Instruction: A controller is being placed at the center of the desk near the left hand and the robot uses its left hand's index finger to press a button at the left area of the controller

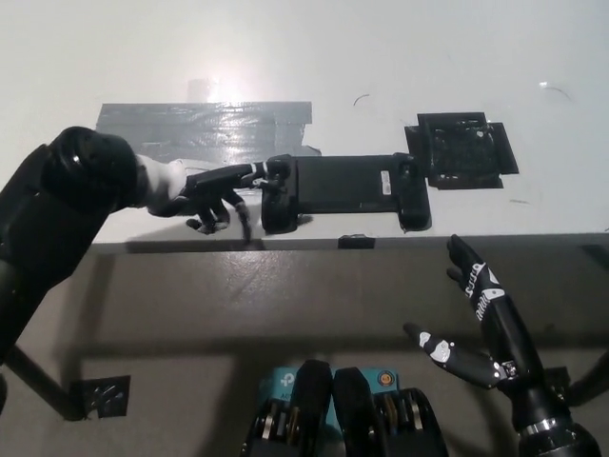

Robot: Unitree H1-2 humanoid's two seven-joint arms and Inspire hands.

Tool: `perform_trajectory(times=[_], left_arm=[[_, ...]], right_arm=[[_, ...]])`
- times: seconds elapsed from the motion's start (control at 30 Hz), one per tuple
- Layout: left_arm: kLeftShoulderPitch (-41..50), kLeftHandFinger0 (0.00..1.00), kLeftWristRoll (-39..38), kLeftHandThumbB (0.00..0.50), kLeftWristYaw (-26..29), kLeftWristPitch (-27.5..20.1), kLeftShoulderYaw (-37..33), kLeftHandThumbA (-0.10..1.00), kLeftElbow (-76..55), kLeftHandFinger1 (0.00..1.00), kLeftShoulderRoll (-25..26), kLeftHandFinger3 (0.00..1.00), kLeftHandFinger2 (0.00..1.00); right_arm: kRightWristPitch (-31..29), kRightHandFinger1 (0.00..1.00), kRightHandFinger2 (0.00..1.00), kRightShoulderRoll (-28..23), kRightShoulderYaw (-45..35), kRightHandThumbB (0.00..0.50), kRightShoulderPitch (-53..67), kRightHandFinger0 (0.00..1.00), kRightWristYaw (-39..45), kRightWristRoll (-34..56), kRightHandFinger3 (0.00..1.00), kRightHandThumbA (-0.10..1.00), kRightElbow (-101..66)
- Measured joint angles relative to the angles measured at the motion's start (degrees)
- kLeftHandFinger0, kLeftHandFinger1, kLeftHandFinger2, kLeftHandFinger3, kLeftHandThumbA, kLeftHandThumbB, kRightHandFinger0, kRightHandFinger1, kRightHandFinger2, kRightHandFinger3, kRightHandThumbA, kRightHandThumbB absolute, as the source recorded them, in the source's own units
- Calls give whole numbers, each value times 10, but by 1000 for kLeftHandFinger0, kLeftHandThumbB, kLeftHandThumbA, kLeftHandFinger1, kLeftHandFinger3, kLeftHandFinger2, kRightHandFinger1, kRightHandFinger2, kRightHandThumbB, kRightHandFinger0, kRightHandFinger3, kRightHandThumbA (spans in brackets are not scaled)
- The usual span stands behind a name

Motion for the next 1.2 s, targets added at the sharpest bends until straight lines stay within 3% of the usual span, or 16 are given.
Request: perform_trajectory(times=[0.07,0.13,0.17,0.2,0.23,0.27,0.3,0.33,0.37,0.4,0.57,0.6,0.67,0.83,0.97,1.2], left_arm=[[15,13,-12,500,-5,5,17,1000,-27,121,5,1000,410],[42,8,-32,445,-10,9,37,1000,-73,95,5,1000,352],[60,25,-48,416,-10,11,50,1000,-103,118,5,1000,378],[73,206,-59,393,-8,11,65,1000,-125,175,5,1000,383],[83,278,-69,387,-7,12,78,1000,-143,172,4,1000,354],[98,525,-80,387,-2,12,99,1000,-167,153,2,1000,242],[110,420,-89,370,3,13,121,1000,-190,258,-1,1000,354],[121,760,-96,368,7,13,137,1000,-212,693,-3,1000,735],[134,874,-102,364,14,13,157,1000,-237,757,-7,1000,758],[153,1000,-107,368,21,13,179,1000,-265,988,-12,1000,1000],[279,1000,-121,349,59,3,272,1000,-397,1000,-51,1000,1000],[305,1000,-121,379,68,-5,283,1000,-412,1000,-63,1000,1000],[366,1000,-119,376,90,-23,302,1000,-434,1000,-96,1000,1000],[477,1000,-95,311,135,-72,318,1000,-434,1000,-165,1000,1000],[515,1000,-79,340,158,-108,321,1000,-410,1000,-194,1000,1000],[538,1000,-44,323,202,-174,321,1000,-349,1000,-230,1000,1000]], right_arm=[[0,1000,1000,0,0,181,0,937,0,0,1000,797,1],[0,1000,1000,0,0,185,1,927,0,0,1000,800,1],[0,1000,1000,0,0,189,1,924,0,0,1000,801,2],[0,1000,1000,0,1,189,1,924,0,0,1000,801,3],[0,1000,1000,0,1,188,2,924,0,0,1000,801,3],[0,1000,1000,0,1,182,3,925,0,0,1000,796,4],[0,1000,1000,0,1,183,4,923,0,0,1000,795,4],[0,1000,1000,0,1,183,5,922,0,-1,1000,792,4],[0,1000,1000,0,1,183,6,921,0,-1,1000,790,5],[0,1000,1000,1,1,190,8,919,0,-1,1000,788,5],[-1,1000,1000,0,1,188,13,925,0,0,1000,774,11],[-1,1000,1000,0,1,176,13,924,0,0,1000,763,12],[-2,1000,1000,0,1,175,14,938,0,0,1000,757,16],[-2,1000,1000,1,2,180,14,1000,0,0,1000,802,29],[-2,1000,1000,1,2,185,18,1000,0,-1,1000,836,36],[-2,1000,1000,2,2,228,33,1000,0,-1,1000,941,43]])
